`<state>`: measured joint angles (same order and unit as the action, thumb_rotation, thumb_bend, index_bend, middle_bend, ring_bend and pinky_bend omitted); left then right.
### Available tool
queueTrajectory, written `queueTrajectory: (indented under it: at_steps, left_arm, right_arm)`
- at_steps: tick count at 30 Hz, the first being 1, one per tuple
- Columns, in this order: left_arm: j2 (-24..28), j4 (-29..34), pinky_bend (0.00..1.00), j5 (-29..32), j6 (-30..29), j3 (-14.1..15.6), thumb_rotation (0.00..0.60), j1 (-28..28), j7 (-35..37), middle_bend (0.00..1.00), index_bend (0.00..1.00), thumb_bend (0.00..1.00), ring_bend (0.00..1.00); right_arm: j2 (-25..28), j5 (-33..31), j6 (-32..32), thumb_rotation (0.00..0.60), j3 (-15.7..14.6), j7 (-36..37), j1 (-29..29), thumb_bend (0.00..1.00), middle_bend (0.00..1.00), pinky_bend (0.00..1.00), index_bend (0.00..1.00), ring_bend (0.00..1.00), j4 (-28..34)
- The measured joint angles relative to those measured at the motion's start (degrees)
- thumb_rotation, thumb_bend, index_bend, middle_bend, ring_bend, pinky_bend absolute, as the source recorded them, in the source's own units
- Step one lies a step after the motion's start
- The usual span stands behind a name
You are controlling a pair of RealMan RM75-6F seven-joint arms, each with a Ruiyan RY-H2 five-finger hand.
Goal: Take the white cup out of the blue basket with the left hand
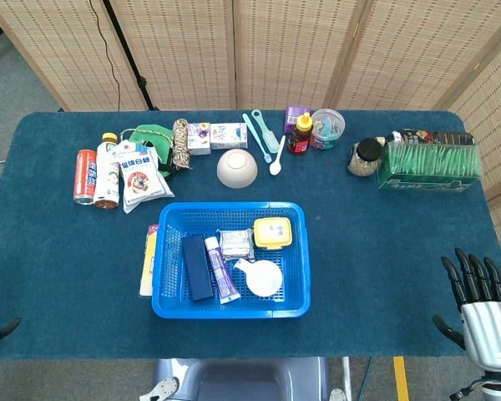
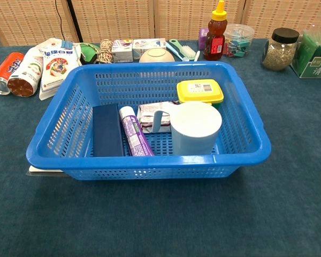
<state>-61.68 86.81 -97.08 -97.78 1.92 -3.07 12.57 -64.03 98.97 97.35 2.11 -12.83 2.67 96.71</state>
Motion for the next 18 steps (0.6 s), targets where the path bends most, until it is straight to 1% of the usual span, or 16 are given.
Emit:
queueTrajectory:
  at_steps: [5, 10, 13, 18]
  left_arm:
    - [-0.12, -1.04, 0.00, -4.17, -0.51, -0.10, 0.600, 2.07, 0.90, 0.00, 0.00, 0.00, 0.00]
    - [0.99, -0.23, 0.00, -7.73, 0.04, -0.53, 0.600, 5.04, 0.62, 0.00, 0.00, 0.00, 0.00]
    - [2.25, 1.82, 0.00, -10.17, 1.32, -1.08, 0.600, 7.53, -0.49, 0.00, 0.00, 0.00, 0.00]
    - [5.12, 7.72, 0.00, -13.62, 6.31, -2.42, 0.600, 12.78, -3.90, 0.00, 0.00, 0.00, 0.00]
  right_arm:
    - [0.47, -0.71, -0.18, 0.600, 0.19, 1.22, -0.07, 0.00, 0.00, 0.00, 0.00, 0.00, 0.03]
    - [0.80, -1.77, -0.60, 0.600, 0.59, 2.08, -0.30, 0.00, 0.00, 0.00, 0.00, 0.00, 0.09]
    - [0.94, -2.83, -1.13, 0.600, 0.90, 2.60, -0.48, 0.00, 0.00, 0.00, 0.00, 0.00, 0.12]
    - [1.09, -4.67, -2.29, 0.600, 1.75, 3.26, -1.12, 0.00, 0.00, 0.00, 0.00, 0.00, 0.11]
